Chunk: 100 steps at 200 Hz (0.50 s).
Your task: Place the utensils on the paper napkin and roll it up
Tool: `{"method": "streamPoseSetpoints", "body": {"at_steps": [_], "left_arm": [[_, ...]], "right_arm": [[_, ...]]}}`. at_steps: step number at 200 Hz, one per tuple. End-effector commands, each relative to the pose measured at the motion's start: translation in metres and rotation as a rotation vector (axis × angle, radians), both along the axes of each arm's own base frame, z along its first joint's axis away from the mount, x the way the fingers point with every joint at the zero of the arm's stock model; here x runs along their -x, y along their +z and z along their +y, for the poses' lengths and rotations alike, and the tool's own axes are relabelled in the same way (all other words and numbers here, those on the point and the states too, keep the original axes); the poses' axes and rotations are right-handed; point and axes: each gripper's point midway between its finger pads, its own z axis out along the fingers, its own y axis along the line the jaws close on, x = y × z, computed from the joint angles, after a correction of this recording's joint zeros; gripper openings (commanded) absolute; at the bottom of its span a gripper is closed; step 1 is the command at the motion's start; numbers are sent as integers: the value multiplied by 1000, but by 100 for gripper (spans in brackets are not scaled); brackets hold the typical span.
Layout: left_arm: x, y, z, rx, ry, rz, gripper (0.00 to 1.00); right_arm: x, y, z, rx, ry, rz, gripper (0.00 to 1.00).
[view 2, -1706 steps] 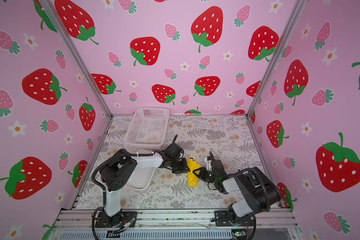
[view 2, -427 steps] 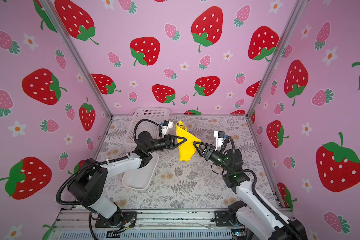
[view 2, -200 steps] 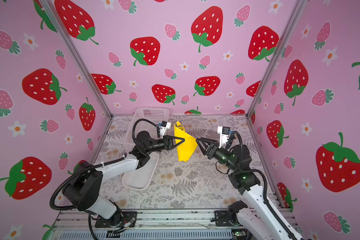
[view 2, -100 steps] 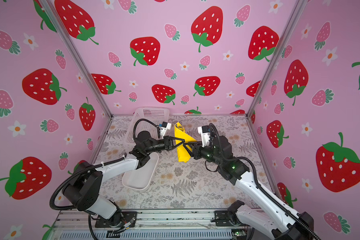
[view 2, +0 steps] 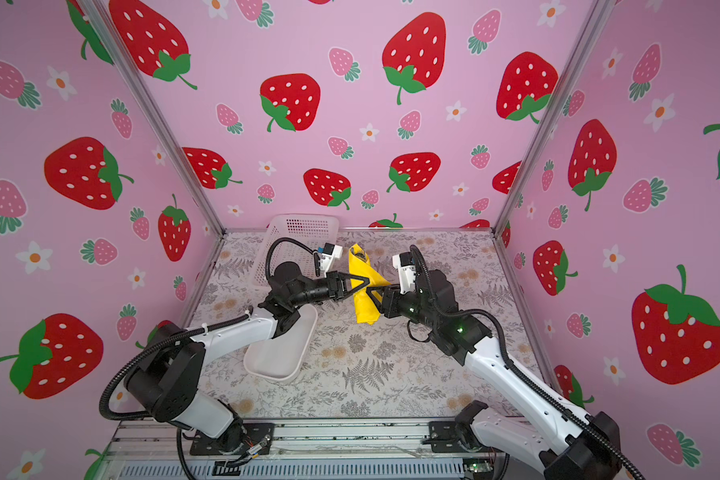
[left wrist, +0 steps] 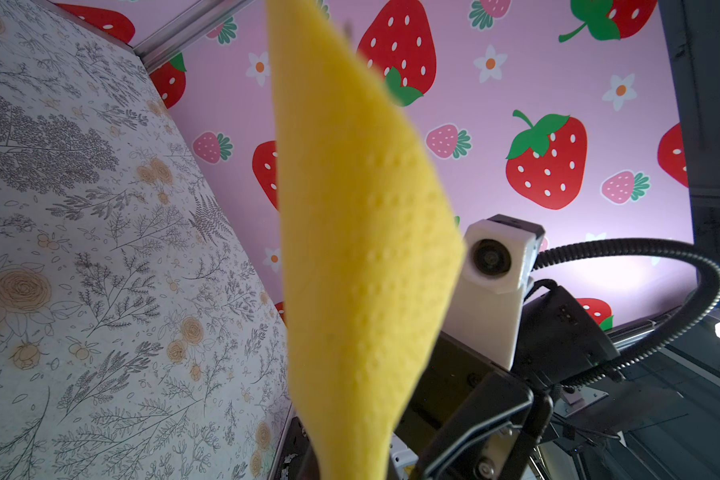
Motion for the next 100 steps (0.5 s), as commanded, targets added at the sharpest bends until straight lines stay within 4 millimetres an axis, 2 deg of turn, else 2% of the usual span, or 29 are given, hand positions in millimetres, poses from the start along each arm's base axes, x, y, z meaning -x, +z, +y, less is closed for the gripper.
{"method": "streamPoseSetpoints", "body": {"at_steps": [1,33,71,100], "left_arm": [[9,37,5,76,-19,-97,7],[11,39,4,80,-26,-99,7],[12,41,5,84,-26,-102,7],[11,42,6,78,-19,-103,7]], "right_arm": [[-2,10,1,-7,-7,-27,42],[2,13,8,-48,35,-27,42],[6,6,15,-50,82,-2,42],[6,8,10,-40,58,-7,42]]}}
